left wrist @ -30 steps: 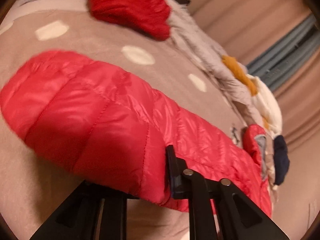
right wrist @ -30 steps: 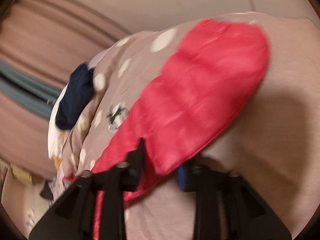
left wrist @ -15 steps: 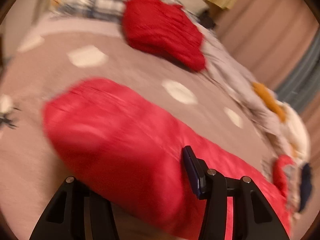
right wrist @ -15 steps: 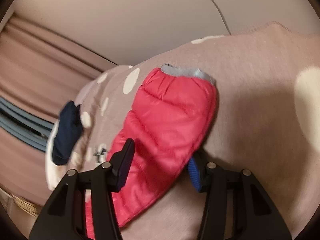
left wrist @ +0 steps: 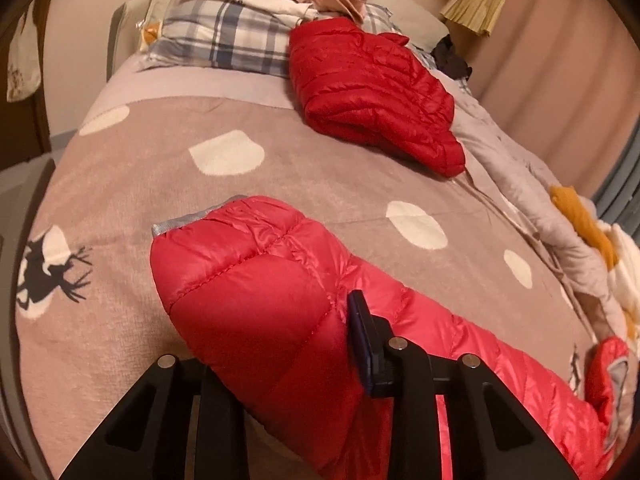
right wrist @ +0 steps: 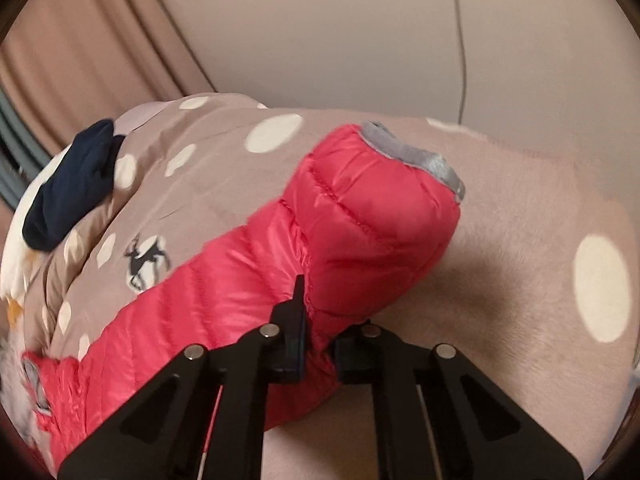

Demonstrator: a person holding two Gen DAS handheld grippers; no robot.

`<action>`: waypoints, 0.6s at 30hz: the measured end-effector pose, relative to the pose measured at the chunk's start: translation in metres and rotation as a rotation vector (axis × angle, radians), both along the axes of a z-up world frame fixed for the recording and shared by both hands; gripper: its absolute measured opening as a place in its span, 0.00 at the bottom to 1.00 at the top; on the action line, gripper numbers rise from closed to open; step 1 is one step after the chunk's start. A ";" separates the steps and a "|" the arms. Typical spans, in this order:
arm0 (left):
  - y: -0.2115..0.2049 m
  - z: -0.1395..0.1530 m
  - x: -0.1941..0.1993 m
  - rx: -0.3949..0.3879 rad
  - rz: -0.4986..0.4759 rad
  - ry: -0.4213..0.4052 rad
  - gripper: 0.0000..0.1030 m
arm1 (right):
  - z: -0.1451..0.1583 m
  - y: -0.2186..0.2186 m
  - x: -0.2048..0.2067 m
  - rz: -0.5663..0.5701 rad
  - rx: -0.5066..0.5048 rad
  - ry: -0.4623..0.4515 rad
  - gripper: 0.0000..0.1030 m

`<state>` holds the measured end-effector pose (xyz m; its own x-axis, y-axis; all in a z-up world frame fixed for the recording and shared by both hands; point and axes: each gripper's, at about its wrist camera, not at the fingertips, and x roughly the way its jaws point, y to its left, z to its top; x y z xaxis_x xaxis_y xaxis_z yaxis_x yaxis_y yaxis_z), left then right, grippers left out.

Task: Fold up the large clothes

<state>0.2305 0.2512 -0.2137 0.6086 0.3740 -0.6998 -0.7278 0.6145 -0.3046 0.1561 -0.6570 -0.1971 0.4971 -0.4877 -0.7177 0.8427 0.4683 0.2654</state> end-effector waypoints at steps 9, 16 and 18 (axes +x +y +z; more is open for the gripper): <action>-0.023 0.025 0.005 0.158 -0.040 0.020 0.24 | 0.086 0.090 0.037 0.238 -0.089 -0.207 0.09; -0.027 0.039 -0.003 0.154 -0.059 -0.020 0.21 | 0.112 0.238 0.109 0.600 -0.090 -0.256 0.09; -0.033 0.042 -0.002 0.173 -0.077 -0.010 0.21 | 0.112 0.283 0.126 0.711 -0.090 -0.258 0.09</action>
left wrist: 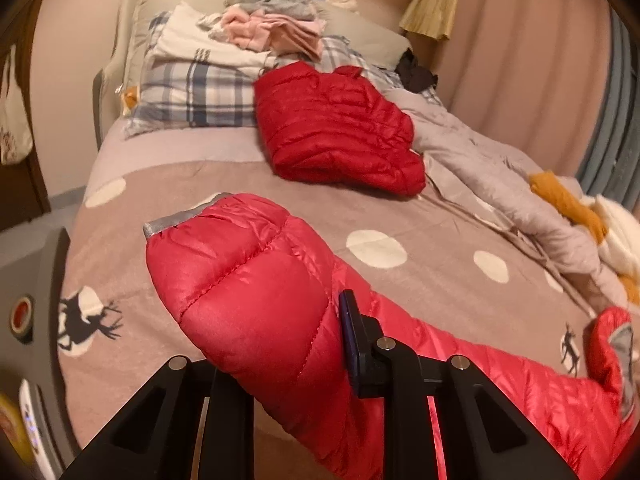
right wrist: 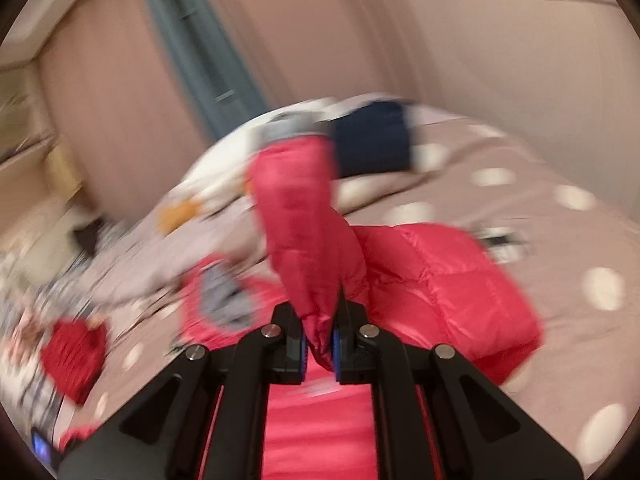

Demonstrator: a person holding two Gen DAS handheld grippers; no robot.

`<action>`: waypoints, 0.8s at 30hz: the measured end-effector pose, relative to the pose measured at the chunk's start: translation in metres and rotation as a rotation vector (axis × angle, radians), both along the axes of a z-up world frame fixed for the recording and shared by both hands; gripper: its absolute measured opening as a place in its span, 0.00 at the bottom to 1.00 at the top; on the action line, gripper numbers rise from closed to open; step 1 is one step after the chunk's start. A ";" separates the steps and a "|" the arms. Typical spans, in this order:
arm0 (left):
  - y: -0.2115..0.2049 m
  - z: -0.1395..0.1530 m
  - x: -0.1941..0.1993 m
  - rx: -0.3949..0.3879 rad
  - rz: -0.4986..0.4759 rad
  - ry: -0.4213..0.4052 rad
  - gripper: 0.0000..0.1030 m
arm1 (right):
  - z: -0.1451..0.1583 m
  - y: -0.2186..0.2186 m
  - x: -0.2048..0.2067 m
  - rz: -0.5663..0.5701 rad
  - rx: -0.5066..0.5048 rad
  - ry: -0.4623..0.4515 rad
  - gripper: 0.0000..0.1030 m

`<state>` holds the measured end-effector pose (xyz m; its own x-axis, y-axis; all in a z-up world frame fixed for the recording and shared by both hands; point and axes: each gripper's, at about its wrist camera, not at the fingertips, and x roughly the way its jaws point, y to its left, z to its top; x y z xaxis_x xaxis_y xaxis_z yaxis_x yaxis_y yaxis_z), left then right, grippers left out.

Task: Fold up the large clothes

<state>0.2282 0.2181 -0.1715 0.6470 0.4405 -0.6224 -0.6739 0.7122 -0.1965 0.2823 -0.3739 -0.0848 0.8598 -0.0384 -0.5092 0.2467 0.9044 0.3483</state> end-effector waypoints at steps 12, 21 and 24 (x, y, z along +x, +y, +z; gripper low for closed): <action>-0.028 0.015 -0.004 0.071 -0.113 -0.012 0.21 | -0.053 0.153 0.028 0.303 -0.203 0.162 0.33; -0.036 0.019 -0.004 0.074 -0.127 -0.018 0.21 | -0.043 0.158 0.013 0.240 -0.235 0.130 0.76; -0.039 0.020 -0.005 0.076 -0.128 -0.018 0.21 | -0.039 0.125 0.014 0.131 -0.269 0.162 0.78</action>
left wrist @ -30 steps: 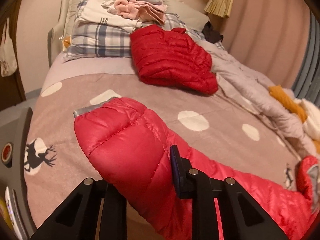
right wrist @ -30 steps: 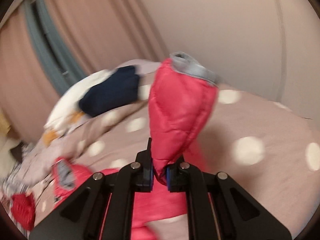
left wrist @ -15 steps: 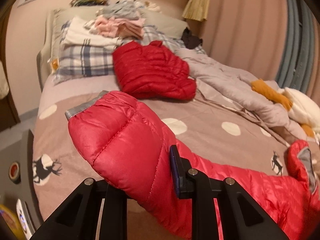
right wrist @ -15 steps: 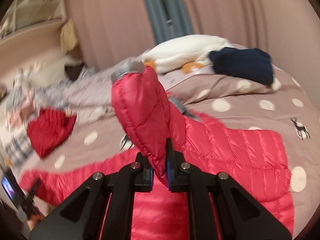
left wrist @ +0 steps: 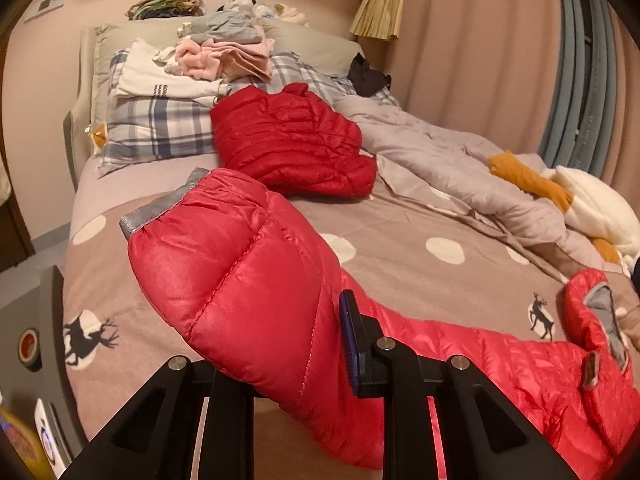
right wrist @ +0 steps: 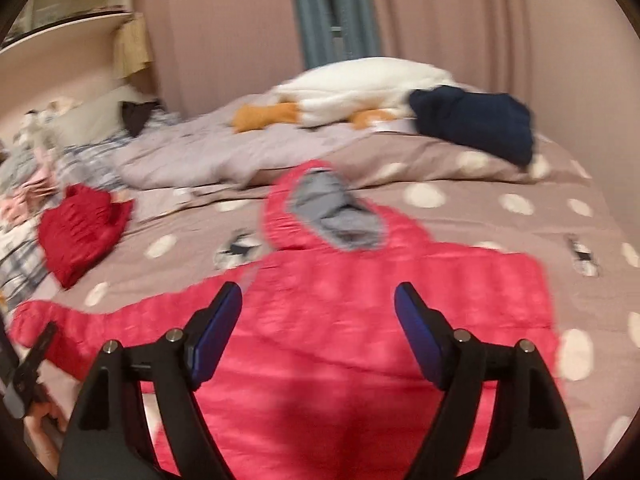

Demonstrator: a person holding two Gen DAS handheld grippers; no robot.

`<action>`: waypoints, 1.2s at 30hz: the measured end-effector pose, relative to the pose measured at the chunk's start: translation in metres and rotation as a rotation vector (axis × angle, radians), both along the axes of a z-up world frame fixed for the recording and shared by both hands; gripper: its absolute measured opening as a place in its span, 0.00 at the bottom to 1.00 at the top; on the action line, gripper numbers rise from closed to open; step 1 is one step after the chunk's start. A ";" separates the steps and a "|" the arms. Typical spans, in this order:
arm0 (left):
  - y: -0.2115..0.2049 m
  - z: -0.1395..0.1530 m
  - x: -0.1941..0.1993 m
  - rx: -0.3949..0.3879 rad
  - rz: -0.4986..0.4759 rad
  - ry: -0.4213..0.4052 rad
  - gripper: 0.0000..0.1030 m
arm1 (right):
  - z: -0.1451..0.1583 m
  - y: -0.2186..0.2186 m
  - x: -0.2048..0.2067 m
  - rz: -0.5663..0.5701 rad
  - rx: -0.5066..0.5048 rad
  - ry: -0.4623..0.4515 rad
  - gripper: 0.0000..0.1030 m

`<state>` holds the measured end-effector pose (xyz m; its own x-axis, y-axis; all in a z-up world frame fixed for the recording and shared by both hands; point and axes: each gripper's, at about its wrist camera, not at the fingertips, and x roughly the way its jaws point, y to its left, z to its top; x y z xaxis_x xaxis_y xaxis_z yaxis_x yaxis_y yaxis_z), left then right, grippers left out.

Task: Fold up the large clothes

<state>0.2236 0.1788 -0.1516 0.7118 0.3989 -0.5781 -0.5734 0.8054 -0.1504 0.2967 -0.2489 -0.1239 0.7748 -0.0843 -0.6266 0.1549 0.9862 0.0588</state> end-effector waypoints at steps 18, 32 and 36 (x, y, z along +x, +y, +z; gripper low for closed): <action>-0.071 0.007 0.014 0.151 -0.175 0.011 0.21 | -0.123 -0.159 0.029 -0.373 0.034 0.210 0.76; -0.127 0.027 0.017 0.127 -0.311 -0.040 0.21 | -0.150 -0.119 0.038 -0.304 0.120 0.163 0.80; -0.158 0.031 0.011 0.095 -0.423 -0.064 0.21 | -0.147 -0.122 0.041 -0.300 0.140 0.150 0.82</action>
